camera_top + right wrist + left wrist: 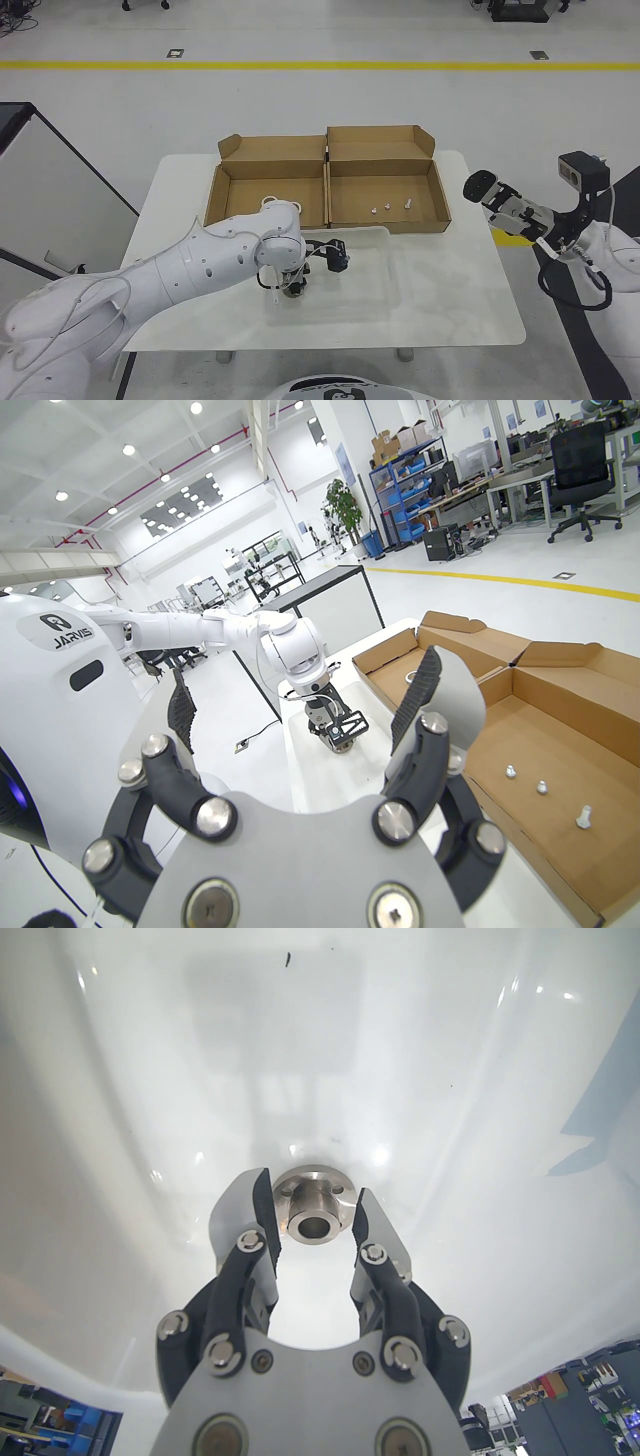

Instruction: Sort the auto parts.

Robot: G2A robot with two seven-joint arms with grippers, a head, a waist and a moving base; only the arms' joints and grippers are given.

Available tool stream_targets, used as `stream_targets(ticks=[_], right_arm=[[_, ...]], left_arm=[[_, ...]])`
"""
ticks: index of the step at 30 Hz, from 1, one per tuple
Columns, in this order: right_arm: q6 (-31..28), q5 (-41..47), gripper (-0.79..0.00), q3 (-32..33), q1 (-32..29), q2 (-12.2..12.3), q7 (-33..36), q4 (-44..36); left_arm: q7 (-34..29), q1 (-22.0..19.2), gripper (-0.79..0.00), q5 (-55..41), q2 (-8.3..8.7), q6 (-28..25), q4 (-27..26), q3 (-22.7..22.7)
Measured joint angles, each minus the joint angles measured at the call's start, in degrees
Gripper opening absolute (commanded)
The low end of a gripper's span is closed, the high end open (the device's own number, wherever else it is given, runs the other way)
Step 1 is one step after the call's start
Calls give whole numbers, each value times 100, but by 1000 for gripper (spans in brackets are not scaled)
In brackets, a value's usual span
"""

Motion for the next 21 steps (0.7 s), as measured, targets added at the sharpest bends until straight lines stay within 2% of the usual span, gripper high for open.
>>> stream_targets(ticks=[9,13,16,17,18,21], right_arm=[[0,0,0,0,0,0,0,0],[0,0,0,0,0,0,0,0],[0,0,0,0,0,0,0,0],[0,0,0,0,0,0,0,0],[0,0,0,0,0,0,0,0],[0,0,0,0,0,0,0,0]], left_arm=[[-133,64,-443,77,59,133,-128,0],[-149,77,-477,89,74,150,-134,0],[-150,79,-579,99,80,151,-124,0],[-147,84,-653,106,80,148,-120,0],[-139,89,-785,110,79,140,-114,0],[-89,100,-785,111,70,89,-102,0]])
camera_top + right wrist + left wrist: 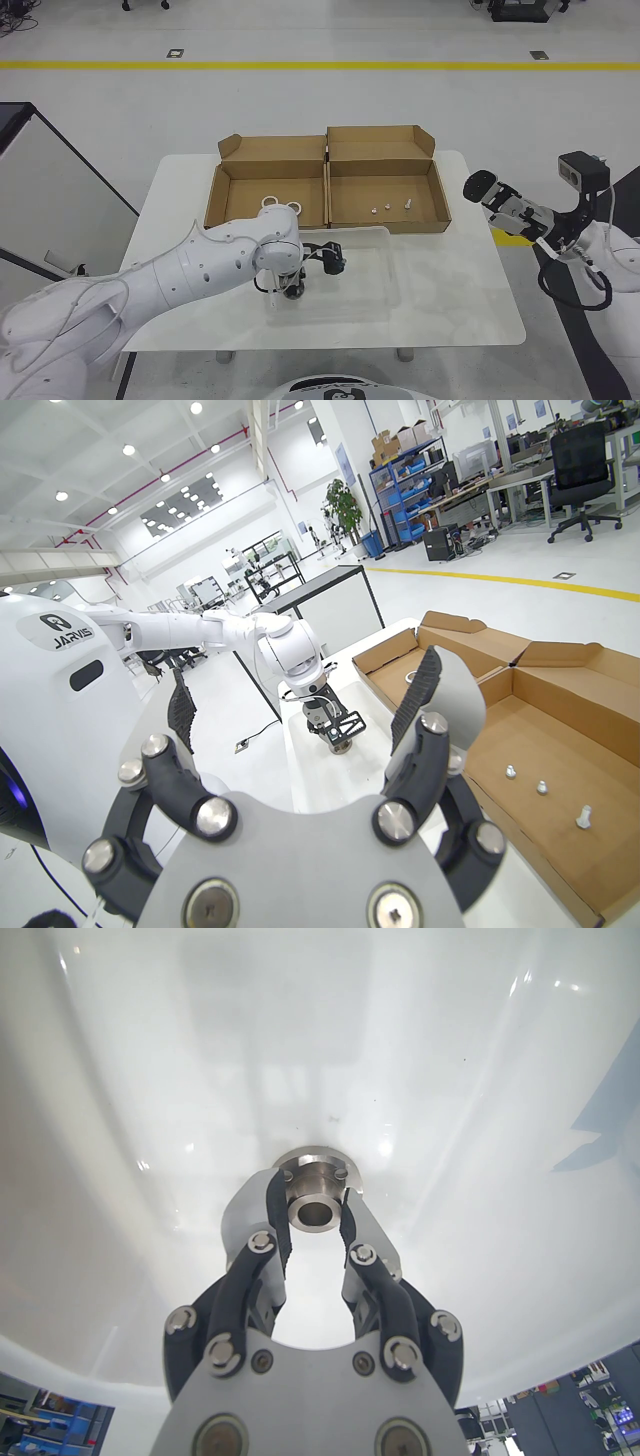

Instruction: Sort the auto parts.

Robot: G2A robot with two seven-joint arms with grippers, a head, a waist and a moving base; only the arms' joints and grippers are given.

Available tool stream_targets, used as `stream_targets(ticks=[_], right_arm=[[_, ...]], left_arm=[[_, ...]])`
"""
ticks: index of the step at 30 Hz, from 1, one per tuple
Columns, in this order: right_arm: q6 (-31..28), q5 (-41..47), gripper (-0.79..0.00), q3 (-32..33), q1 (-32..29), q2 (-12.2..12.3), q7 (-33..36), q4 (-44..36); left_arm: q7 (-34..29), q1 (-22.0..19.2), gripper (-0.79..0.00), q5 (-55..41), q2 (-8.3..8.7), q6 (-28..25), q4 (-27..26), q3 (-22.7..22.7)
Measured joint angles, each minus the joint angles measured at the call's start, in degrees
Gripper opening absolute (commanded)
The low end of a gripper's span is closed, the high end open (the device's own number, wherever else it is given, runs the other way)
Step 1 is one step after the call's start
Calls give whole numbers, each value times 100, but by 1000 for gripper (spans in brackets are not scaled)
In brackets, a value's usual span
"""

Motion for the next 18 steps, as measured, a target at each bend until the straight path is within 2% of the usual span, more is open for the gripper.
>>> stream_targets(ticks=[10,12,13,15,18], right_arm=[[0,0,0,0,0,0,0,0],[0,0,0,0,0,0,0,0],[0,0,0,0,0,0,0,0],[0,0,0,0,0,0,0,0],[0,0,0,0,0,0,0,0]], left_arm=[[317,15,-779,-48,-81,-316,39,0],[338,24,-477,-38,-105,-337,73,0],[346,23,-422,-45,-114,-345,85,0],[368,12,-314,-79,-129,-367,94,0],[405,-5,-336,-108,-130,-404,106,0]])
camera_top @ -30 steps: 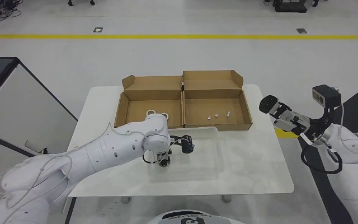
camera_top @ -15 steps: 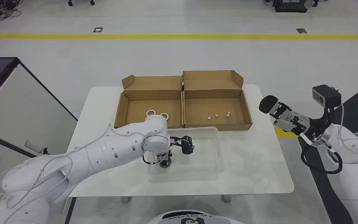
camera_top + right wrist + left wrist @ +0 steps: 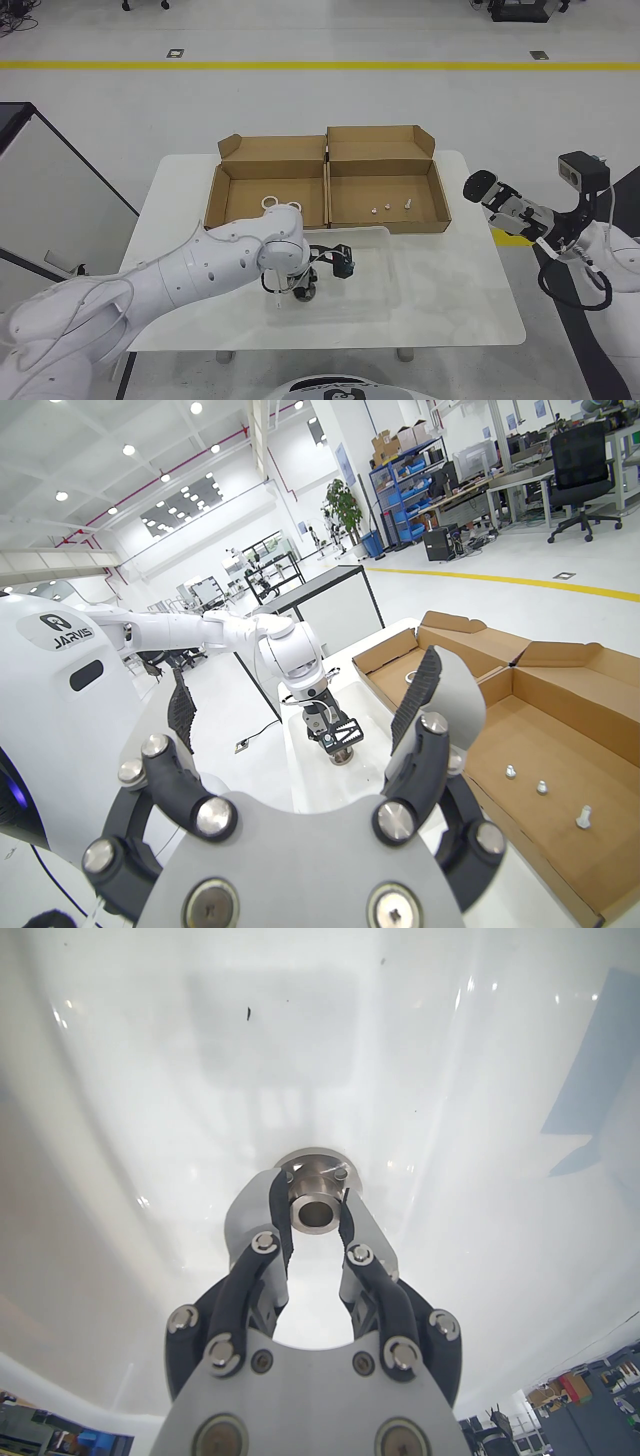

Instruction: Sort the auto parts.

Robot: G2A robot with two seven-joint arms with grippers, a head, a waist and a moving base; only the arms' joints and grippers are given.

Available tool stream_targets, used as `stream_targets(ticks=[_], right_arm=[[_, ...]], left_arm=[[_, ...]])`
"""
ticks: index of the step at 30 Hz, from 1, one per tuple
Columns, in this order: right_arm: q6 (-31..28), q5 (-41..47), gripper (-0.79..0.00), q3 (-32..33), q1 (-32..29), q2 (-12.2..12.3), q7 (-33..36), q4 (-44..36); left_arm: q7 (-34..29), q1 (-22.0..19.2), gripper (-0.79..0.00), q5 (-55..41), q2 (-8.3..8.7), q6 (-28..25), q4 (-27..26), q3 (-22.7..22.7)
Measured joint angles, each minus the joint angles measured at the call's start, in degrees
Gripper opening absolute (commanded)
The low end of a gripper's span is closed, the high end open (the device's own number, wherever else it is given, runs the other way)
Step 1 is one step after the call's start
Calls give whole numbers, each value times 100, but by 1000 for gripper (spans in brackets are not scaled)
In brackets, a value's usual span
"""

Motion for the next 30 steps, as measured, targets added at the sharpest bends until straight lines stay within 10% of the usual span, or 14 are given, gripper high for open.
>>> stream_targets(ticks=[30], right_arm=[[0,0,0,0,0,0,0,0]], left_arm=[[307,16,-434,-2,143,-306,51,0]])
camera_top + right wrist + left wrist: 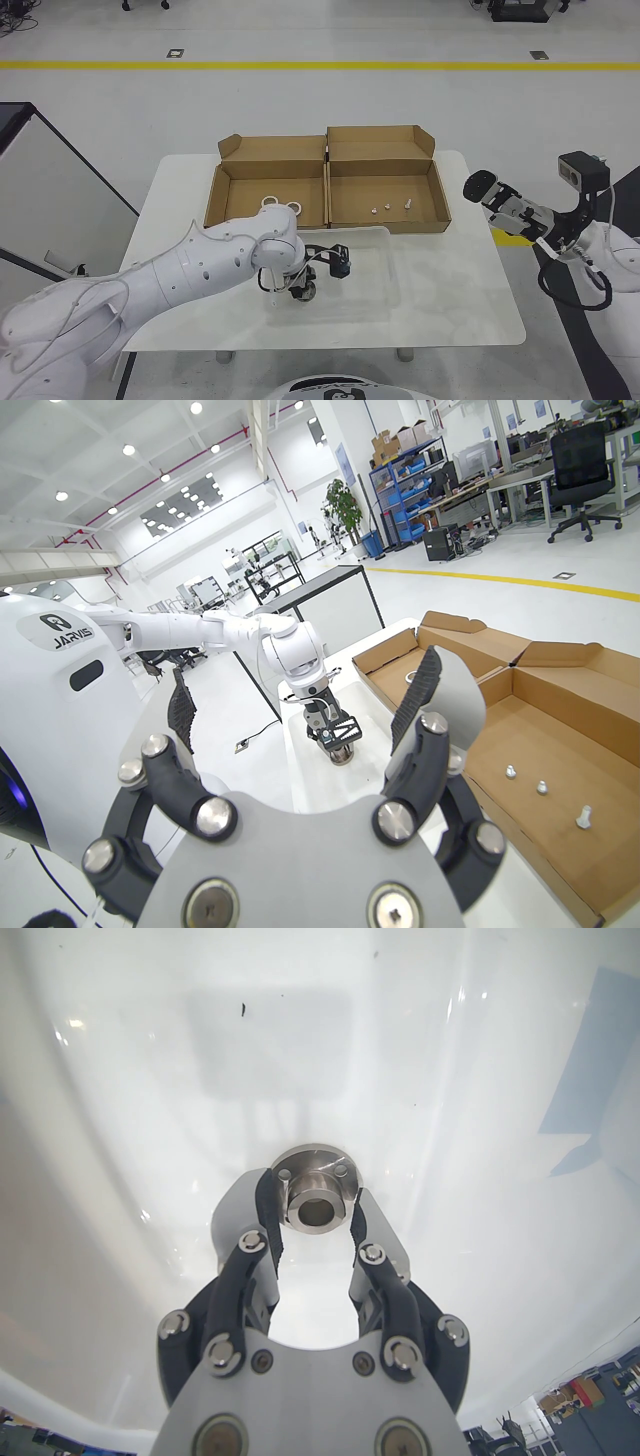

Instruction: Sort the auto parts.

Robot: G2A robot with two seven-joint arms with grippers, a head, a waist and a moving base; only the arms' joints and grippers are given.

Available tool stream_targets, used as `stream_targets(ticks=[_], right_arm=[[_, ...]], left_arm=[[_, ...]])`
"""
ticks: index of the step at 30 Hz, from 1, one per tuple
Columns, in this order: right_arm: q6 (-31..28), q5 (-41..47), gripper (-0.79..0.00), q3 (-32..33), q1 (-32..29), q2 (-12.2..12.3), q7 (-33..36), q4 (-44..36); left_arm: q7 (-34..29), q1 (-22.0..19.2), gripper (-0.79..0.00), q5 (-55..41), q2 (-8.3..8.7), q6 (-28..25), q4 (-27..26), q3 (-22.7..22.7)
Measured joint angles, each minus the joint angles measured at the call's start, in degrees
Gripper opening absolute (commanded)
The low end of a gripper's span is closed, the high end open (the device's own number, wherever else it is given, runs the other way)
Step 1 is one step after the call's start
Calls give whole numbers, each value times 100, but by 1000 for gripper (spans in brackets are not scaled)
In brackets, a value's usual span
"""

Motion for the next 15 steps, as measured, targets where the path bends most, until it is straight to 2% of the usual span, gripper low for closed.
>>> stream_targets(ticks=[6,9,11,12,15], right_arm=[[0,0,0,0,0,0,0,0],[0,0,0,0,0,0,0,0],[0,0,0,0,0,0,0,0],[0,0,0,0,0,0,0,0],[0,0,0,0,0,0,0,0]], left_arm=[[48,15,-446,62,-8,-48,52,0],[67,49,-545,110,-24,-66,78,-1],[59,70,-754,149,-38,-58,106,-1],[51,77,-785,170,-44,-50,118,-1],[37,82,-785,222,-64,-37,150,0]])
